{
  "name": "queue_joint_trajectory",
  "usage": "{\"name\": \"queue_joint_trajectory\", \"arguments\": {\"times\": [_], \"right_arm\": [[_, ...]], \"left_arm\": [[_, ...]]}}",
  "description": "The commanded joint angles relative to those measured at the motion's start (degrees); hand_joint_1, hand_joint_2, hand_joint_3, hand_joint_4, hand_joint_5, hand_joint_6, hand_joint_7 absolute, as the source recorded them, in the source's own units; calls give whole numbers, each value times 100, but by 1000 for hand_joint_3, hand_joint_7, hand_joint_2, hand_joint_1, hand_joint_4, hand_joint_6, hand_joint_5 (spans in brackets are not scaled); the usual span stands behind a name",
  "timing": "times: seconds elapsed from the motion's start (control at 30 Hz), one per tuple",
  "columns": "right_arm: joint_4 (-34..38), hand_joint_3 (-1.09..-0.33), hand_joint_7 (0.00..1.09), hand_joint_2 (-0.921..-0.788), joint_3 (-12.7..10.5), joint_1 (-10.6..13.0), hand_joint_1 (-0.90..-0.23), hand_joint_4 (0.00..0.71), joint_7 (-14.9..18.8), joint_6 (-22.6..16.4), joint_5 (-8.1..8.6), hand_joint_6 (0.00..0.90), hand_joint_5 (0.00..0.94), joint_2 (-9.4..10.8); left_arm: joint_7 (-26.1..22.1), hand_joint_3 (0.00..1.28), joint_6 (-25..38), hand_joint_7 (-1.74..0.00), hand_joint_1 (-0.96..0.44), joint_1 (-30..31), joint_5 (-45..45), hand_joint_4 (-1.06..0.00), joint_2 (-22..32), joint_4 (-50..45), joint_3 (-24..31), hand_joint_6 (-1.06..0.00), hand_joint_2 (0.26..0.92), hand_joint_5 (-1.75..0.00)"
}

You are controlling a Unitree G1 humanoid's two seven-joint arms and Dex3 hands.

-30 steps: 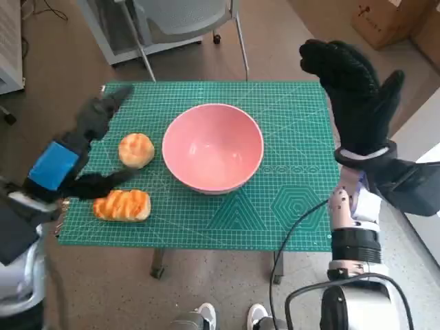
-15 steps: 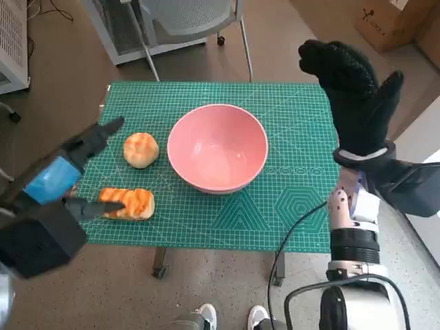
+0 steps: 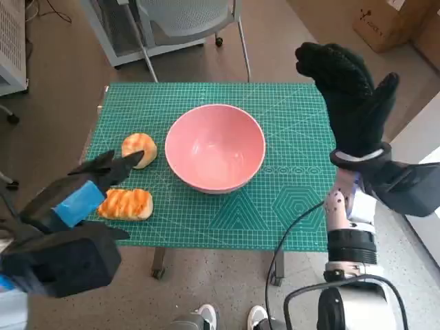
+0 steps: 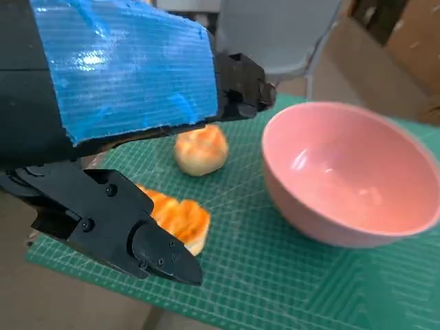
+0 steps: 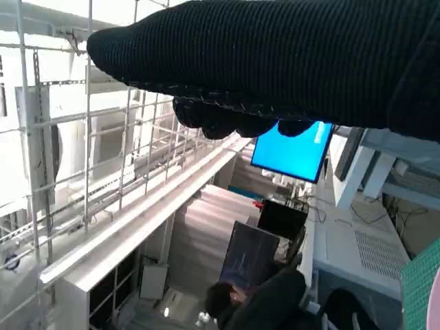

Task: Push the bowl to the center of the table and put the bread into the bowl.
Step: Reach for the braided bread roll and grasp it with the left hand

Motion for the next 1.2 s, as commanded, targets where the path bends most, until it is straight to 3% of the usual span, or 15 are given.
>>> {"name": "queue_joint_trajectory", "arguments": {"times": [0.03,0.47,0.83,1.2], "right_arm": [[95,-523,15,-921,-1,164,-642,265,-6,51,48,422,2,32],[135,-522,13,-921,-13,173,-649,265,-5,90,55,425,1,15],[128,-521,11,-921,-23,164,-645,265,6,123,55,427,1,-14],[179,-526,7,-921,-31,139,-644,263,18,109,34,426,0,-51]], "left_arm": [[33,8,-197,-12,-104,174,238,-69,108,216,-214,-220,690,-1],[49,6,-506,-6,-169,35,1016,-71,-2,1037,-1033,-236,698,0],[129,9,-723,-7,-202,-216,1788,-77,-421,1888,-1645,-249,713,-3],[368,16,-1103,-25,-107,-360,2250,-147,-1004,2707,-1791,-335,748,-17]]}}
